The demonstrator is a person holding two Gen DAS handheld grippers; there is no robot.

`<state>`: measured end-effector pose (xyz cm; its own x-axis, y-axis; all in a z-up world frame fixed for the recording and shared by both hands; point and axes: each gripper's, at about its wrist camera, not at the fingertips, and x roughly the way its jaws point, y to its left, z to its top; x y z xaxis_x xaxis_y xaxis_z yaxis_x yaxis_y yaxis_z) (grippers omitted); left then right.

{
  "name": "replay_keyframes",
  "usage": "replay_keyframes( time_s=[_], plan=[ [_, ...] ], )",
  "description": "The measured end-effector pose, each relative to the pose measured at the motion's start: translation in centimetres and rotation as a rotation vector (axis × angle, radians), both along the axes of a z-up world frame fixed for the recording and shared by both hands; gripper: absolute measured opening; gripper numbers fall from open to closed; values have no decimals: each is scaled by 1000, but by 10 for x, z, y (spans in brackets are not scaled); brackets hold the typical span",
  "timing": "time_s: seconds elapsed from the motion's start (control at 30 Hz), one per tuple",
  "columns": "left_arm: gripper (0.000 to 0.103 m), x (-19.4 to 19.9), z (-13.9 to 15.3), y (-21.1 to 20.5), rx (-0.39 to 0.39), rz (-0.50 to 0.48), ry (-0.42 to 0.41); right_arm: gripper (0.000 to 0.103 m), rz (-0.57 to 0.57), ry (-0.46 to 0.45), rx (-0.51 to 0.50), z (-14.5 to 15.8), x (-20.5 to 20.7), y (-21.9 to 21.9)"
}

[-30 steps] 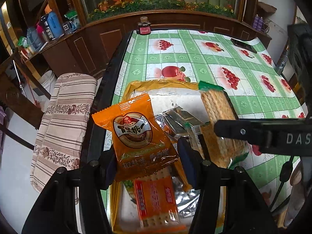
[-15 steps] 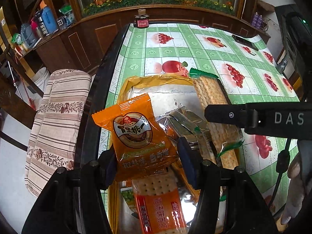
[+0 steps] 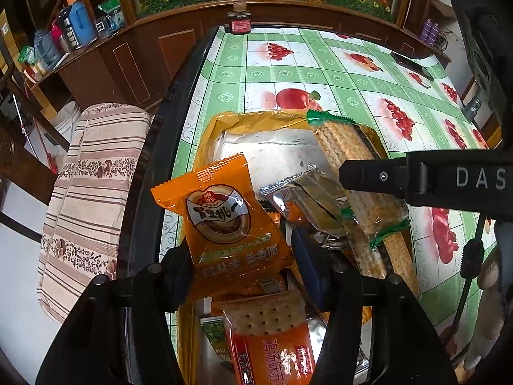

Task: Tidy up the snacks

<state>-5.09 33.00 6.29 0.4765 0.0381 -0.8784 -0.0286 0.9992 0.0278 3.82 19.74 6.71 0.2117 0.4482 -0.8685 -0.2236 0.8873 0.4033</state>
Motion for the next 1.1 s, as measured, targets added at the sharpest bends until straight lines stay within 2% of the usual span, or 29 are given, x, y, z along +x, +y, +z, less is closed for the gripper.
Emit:
replay_keyframes(
  time_s=[0.63, 0.67, 0.9, 1.1],
  plan=[
    [59, 4, -2, 6, -3, 27, -3, 50, -3, 15, 12, -6, 14, 14],
    [61, 4, -2, 5, -3, 26, -3, 50, -5, 13, 22, -4, 15, 13],
    [62, 1, 3, 1, -24, 23, 5, 53, -9, -28, 46, 17, 8, 9],
    [62, -8, 20, 1, -59, 34, -27, 55, -7, -82, 42, 40, -8, -5]
  ],
)
